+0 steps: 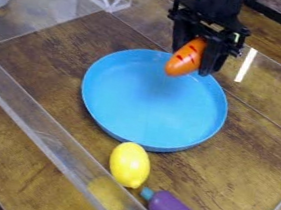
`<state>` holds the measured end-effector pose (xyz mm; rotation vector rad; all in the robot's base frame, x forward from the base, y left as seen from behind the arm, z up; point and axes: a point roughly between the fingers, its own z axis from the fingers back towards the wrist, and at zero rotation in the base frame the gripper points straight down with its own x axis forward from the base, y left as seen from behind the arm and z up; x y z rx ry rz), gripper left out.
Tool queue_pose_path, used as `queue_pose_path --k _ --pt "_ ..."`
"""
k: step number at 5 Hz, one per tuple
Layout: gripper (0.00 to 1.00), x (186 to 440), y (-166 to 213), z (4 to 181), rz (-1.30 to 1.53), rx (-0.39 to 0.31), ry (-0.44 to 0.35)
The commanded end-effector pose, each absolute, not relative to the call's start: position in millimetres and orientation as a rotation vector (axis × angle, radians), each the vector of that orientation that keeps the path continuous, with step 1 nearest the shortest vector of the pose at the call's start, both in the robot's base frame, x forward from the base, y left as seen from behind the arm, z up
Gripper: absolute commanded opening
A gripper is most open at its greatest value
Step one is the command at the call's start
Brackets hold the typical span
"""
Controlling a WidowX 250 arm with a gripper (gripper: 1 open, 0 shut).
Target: Remove the carrot from the blue tray and put it on the table
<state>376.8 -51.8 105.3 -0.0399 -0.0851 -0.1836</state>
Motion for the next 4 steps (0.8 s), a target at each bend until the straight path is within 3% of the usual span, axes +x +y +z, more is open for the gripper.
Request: queue_pose_path --k 1,4 --pt "0.0 382 -45 151.8 -0.183 -0.035 -0.216" --pt "0.0 370 -37 159.2 -0.2 -0.01 -0.219"
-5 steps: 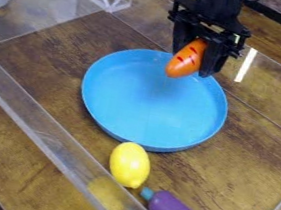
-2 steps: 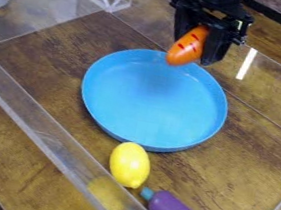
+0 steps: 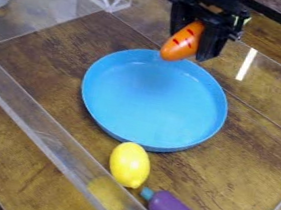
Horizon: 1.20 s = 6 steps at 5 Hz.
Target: Remove the carrot from the blue tray and put it on the table
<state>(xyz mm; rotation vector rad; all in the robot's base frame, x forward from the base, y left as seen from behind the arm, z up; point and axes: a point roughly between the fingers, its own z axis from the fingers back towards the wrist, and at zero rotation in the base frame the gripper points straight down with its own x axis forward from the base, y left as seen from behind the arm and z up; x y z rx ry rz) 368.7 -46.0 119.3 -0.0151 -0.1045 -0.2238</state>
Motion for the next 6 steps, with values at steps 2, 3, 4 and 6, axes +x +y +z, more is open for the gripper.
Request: queue_pose_path --k 2,3,4,6 --pt "0.0 366 -30 161.9 -0.206 0.015 -0.218" --pt "0.0 361 -29 162.6 -0.209 0.028 -0.217" --pt "0.0 359 -30 162.8 -0.208 0.037 -0.223" --pt "0.0 351 -18 161.1 -0.187 0.062 -0.218"
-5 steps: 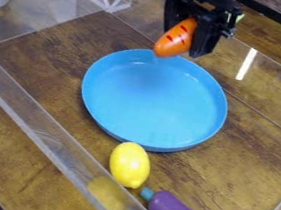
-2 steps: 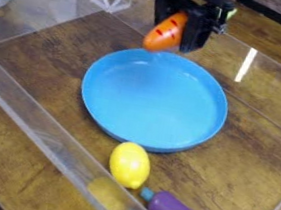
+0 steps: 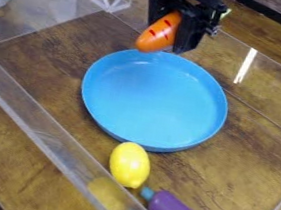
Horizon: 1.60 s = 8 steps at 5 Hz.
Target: Remove the carrot from the blue tray and put it on the table
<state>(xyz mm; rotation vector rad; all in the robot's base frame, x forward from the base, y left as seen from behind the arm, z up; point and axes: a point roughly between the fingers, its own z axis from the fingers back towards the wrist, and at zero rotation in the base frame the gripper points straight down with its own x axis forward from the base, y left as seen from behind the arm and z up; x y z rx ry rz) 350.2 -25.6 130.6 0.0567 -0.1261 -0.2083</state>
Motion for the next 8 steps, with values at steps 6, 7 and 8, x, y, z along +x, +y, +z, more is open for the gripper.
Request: queue_pose_path --k 6,7,8 --pt "0.0 322 80 127.1 -0.012 0.147 -0.081" --pt "0.0 320 87 116.6 -0.011 0.161 -0.059" --pt "0.0 318 94 98.1 -0.002 0.175 -0.04"
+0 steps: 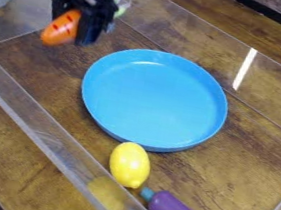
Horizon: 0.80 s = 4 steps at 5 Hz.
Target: Remove the carrot from the blue tray and put it on the table
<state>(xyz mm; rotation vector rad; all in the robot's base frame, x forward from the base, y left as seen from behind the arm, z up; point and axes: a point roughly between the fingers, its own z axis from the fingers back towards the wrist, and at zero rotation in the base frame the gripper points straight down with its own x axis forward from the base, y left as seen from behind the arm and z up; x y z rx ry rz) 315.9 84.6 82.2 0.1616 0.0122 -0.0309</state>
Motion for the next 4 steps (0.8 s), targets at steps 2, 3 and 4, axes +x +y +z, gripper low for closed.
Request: queue_pose_path --k 2,3,4 --pt "0.0 317 107 60.1 0.032 0.196 -0.016" --pt "0.0 322 114 63.6 0.049 0.202 -0.022" --pt "1.0 325 117 58.9 0.05 0.2 -0.02"
